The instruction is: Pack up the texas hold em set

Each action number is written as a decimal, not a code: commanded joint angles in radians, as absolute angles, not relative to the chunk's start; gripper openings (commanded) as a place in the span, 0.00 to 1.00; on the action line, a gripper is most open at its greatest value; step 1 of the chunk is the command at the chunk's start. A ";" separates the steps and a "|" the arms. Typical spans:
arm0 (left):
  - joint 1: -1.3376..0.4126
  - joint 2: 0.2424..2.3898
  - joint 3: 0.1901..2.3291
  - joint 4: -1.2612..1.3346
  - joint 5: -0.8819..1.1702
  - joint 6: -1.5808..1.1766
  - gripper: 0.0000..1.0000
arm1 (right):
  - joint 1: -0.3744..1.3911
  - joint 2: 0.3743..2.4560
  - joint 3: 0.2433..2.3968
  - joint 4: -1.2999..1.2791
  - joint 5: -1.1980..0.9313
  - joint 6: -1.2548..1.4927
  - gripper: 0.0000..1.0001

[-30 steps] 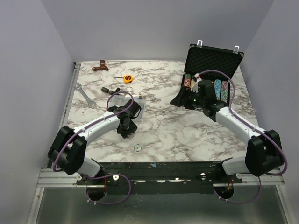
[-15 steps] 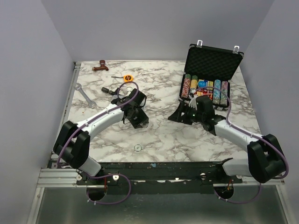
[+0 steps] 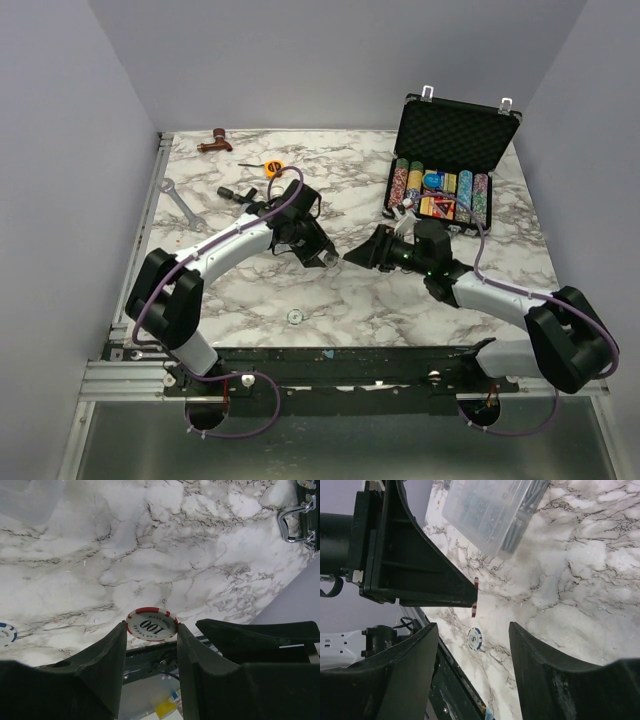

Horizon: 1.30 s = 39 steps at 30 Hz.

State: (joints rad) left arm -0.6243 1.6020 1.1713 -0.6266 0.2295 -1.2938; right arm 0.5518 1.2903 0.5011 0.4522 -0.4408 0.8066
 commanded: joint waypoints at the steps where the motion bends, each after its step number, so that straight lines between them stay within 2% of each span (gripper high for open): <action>1: -0.635 1.623 1.205 -0.596 0.307 -1.317 0.17 | 0.567 1.340 0.505 0.535 -0.415 0.834 0.60; 14: -0.652 1.654 1.233 -0.579 0.350 -1.323 0.17 | 0.587 1.420 0.519 0.563 -0.420 0.840 0.47; 29: -0.678 1.673 1.248 -0.581 0.353 -1.329 0.17 | 0.591 1.415 0.504 0.571 -0.373 0.867 0.26; 37: -0.687 1.680 1.253 -0.583 0.352 -1.333 0.17 | 0.592 1.425 0.519 0.531 -0.352 0.872 0.08; 39: -0.689 1.679 1.253 -0.584 0.345 -1.330 0.20 | 0.592 1.427 0.526 0.518 -0.348 0.874 0.02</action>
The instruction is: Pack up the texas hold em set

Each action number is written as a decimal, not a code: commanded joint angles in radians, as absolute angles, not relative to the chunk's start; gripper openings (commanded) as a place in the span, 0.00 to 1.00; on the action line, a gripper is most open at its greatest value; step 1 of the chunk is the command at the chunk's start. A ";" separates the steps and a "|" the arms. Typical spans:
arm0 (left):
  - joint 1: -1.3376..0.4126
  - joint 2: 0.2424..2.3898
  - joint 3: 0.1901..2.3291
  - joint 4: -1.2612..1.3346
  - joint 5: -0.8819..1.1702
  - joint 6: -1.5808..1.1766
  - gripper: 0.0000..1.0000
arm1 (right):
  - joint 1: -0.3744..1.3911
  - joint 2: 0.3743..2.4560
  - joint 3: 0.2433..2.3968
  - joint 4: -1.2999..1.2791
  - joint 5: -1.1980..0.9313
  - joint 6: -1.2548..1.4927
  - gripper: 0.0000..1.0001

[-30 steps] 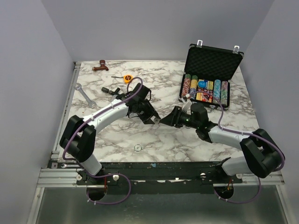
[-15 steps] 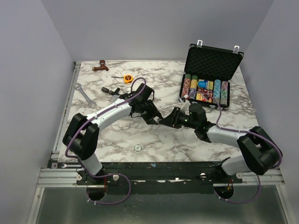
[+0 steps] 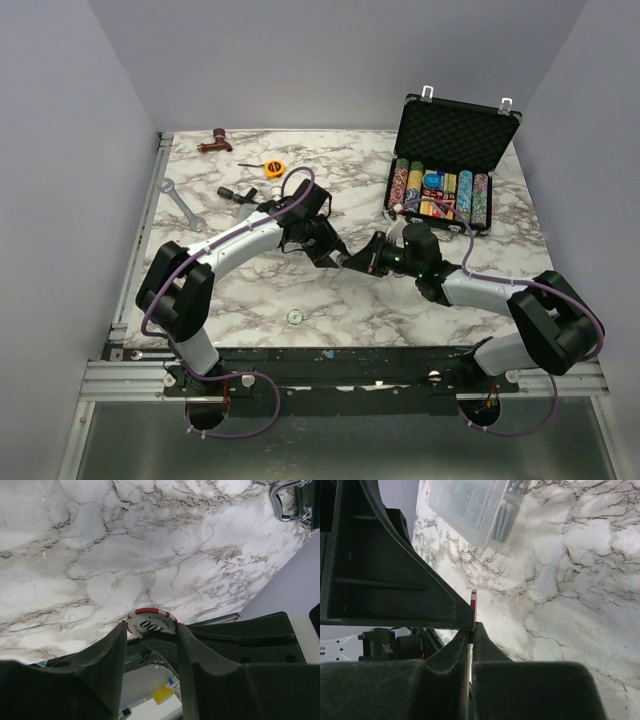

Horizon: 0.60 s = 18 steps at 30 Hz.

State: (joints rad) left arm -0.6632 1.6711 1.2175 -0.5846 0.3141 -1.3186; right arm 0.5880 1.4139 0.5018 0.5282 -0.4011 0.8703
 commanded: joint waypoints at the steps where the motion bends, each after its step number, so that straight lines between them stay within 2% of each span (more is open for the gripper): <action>1: -0.690 1.677 1.253 -0.586 0.340 -1.329 0.23 | 0.592 1.428 0.529 0.511 -0.343 0.877 0.01; 3: -0.689 1.673 1.255 -0.592 0.331 -1.323 0.30 | 0.592 1.425 0.532 0.496 -0.329 0.880 0.01; 7: -0.681 1.654 1.263 -0.599 0.311 -1.297 0.59 | 0.592 1.419 0.546 0.434 -0.273 0.891 0.01; 11: -0.644 1.601 1.286 -0.635 0.233 -1.221 0.80 | 0.589 1.418 0.585 0.324 -0.197 0.891 0.00; 13: -0.611 1.555 1.294 -0.645 0.178 -1.162 0.86 | 0.579 1.417 0.630 0.215 -0.115 0.892 0.01; 16: -0.538 1.479 1.291 -0.624 0.168 -1.050 0.87 | 0.531 1.419 0.741 -0.022 0.051 0.939 0.00; 18: -0.475 1.417 1.272 -0.584 0.205 -0.963 0.87 | 0.465 1.426 0.809 -0.116 0.072 0.971 0.01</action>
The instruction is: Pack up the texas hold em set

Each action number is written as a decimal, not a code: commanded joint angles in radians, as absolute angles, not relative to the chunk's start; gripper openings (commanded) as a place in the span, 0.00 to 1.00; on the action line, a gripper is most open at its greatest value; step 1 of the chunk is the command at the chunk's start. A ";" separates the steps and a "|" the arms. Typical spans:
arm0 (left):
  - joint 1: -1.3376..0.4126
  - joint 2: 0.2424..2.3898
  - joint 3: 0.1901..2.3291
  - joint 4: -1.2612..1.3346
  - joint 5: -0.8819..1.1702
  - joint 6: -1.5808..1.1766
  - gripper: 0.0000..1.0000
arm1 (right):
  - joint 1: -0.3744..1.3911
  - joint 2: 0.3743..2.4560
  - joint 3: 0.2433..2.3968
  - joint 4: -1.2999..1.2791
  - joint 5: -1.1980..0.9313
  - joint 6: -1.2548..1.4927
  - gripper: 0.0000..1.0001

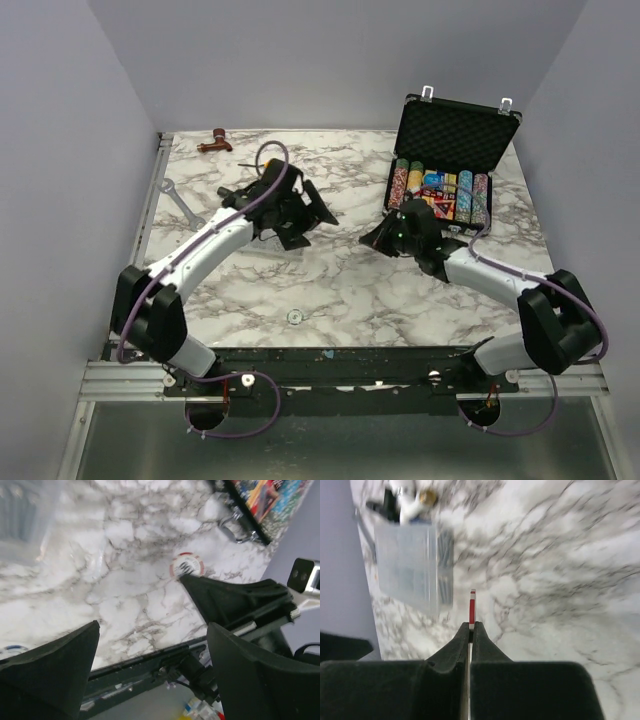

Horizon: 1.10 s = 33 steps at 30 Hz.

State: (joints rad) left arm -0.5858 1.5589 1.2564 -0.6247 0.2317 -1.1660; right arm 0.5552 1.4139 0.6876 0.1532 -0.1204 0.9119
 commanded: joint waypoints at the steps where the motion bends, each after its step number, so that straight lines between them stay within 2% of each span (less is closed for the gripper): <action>1: -0.437 1.392 1.258 -0.568 0.240 -0.925 0.87 | 0.426 1.433 0.842 -0.146 0.062 0.992 0.01; 5: -0.301 1.306 1.205 -0.478 0.428 -0.812 0.87 | 0.234 1.512 0.971 -0.276 -0.045 1.117 0.01; 8: -0.252 1.253 1.184 -0.437 0.503 -0.715 0.87 | 0.169 1.604 1.091 -0.363 -0.078 1.185 0.01; 12: -0.250 1.205 1.143 -0.395 0.517 -0.627 0.86 | 0.159 1.676 1.175 -0.397 -0.065 1.274 0.01; 18: -0.250 1.185 1.090 -0.366 0.557 -0.582 0.85 | 0.160 1.697 1.169 -0.358 -0.081 1.393 0.01; 33: -0.250 1.207 1.063 -0.298 0.687 -0.639 0.82 | 0.159 1.778 1.154 -0.269 -0.176 1.517 0.01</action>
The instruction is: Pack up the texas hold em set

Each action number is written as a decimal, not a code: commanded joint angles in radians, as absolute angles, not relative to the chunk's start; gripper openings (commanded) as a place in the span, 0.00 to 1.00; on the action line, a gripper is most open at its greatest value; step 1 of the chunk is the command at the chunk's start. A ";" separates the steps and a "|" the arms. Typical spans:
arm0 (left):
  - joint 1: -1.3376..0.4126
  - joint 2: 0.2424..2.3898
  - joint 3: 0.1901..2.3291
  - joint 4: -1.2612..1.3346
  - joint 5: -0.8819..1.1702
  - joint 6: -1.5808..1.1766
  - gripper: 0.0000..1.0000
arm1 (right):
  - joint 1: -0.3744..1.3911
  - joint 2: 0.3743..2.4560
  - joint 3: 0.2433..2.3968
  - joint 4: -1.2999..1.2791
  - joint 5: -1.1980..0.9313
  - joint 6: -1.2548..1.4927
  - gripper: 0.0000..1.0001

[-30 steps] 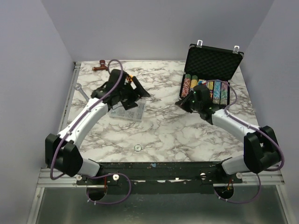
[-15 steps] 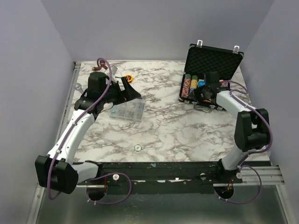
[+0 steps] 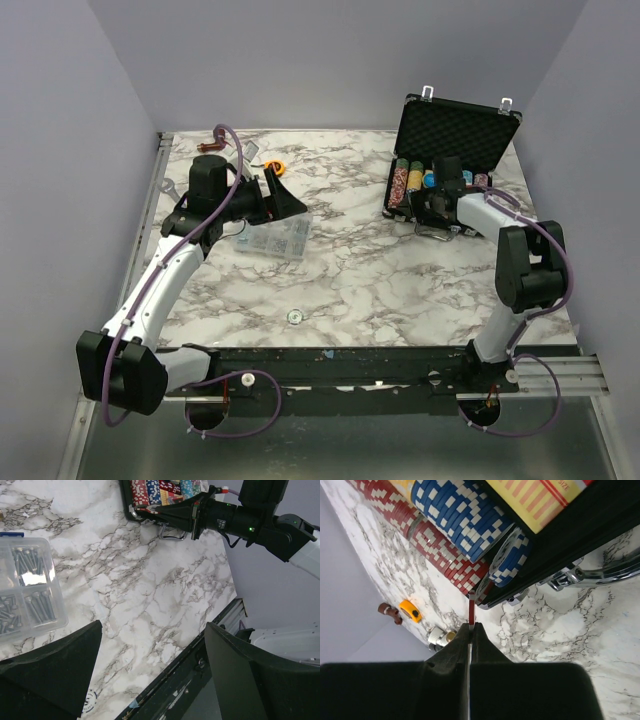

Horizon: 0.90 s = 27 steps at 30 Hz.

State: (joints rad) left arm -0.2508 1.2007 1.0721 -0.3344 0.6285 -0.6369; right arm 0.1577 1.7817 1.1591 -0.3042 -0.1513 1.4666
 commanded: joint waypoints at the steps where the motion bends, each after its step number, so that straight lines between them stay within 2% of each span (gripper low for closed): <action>1: -0.249 1.208 1.063 -0.298 0.690 -0.638 0.82 | 0.159 1.776 1.144 -0.261 -0.169 1.522 0.01; 11: -0.250 1.207 1.057 -0.287 0.702 -0.640 0.81 | 0.159 1.816 1.119 -0.206 -0.199 1.574 0.05; 17: -0.249 1.206 1.057 -0.285 0.705 -0.638 0.81 | 0.160 1.811 1.110 -0.193 -0.198 1.580 0.13; 27: -0.250 1.210 1.049 -0.272 0.719 -0.648 0.80 | 0.159 1.792 1.092 -0.190 -0.165 1.575 0.16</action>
State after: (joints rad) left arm -0.2508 1.2049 1.0637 -0.3061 0.6785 -0.6411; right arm 0.1581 1.7924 1.0924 -0.2031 -0.1848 1.5742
